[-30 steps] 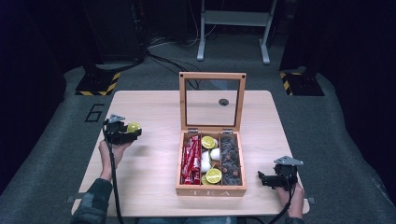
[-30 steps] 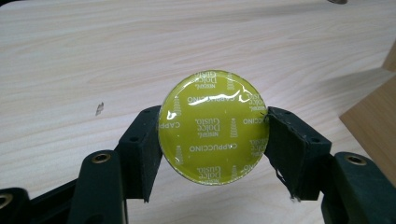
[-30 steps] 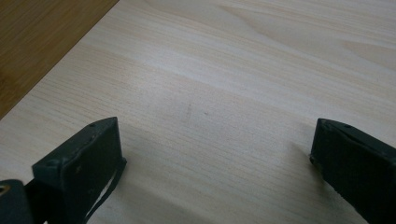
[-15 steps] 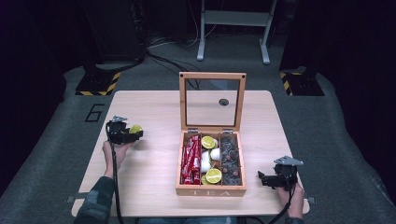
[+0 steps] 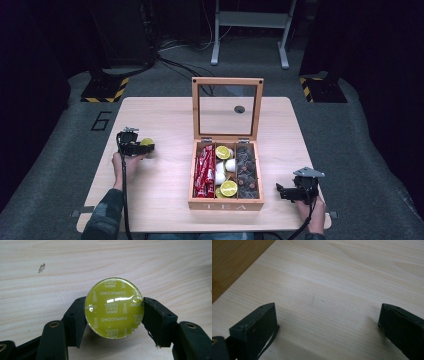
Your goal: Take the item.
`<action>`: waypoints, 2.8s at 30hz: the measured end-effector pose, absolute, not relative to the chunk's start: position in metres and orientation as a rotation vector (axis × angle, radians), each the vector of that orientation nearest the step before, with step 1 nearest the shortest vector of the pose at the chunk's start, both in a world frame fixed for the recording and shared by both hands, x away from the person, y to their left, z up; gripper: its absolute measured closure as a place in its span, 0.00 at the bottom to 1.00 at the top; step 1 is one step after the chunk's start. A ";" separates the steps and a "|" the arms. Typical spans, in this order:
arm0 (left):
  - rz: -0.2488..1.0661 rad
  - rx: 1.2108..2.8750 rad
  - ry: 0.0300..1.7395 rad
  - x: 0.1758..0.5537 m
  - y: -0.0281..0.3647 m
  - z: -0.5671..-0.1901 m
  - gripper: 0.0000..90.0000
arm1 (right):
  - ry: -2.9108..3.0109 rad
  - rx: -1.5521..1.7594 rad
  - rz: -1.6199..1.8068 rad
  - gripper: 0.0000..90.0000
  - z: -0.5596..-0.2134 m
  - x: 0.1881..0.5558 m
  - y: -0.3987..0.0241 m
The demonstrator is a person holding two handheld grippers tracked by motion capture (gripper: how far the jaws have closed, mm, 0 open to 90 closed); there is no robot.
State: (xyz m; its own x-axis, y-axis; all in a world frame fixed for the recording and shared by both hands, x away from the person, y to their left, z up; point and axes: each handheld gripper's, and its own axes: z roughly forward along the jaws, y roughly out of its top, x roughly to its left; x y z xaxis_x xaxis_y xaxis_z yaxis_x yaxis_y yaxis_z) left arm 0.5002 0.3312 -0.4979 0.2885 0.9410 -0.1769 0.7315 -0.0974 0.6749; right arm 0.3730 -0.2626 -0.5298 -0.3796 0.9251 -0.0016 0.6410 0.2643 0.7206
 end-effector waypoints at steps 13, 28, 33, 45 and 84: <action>0.387 1.897 1.511 0.502 0.331 -0.499 0.42 | 2.116 1.417 0.899 0.02 -0.530 0.373 -0.263; 0.412 1.871 1.498 0.498 0.333 -0.494 0.27 | 2.116 1.417 0.898 0.02 -0.530 0.373 -0.263; 0.430 1.862 1.484 0.492 0.334 -0.486 0.19 | 2.116 1.417 0.899 0.02 -0.530 0.373 -0.263; 0.480 1.856 1.399 0.459 0.336 -0.474 0.13 | 2.115 1.417 0.899 0.01 -0.530 0.373 -0.263; 0.596 1.922 1.406 0.346 0.373 -0.512 0.06 | 2.113 1.419 0.896 0.01 -0.530 0.373 -0.263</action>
State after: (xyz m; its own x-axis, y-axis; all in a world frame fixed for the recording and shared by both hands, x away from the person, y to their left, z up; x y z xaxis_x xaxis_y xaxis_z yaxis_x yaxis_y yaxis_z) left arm 0.3459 0.3734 -0.5119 0.3137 0.9491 -0.0263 0.6413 -0.1914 0.7431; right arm 0.3734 -0.2626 -0.5299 -0.3768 0.9263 -0.0035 0.6417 0.2638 0.7202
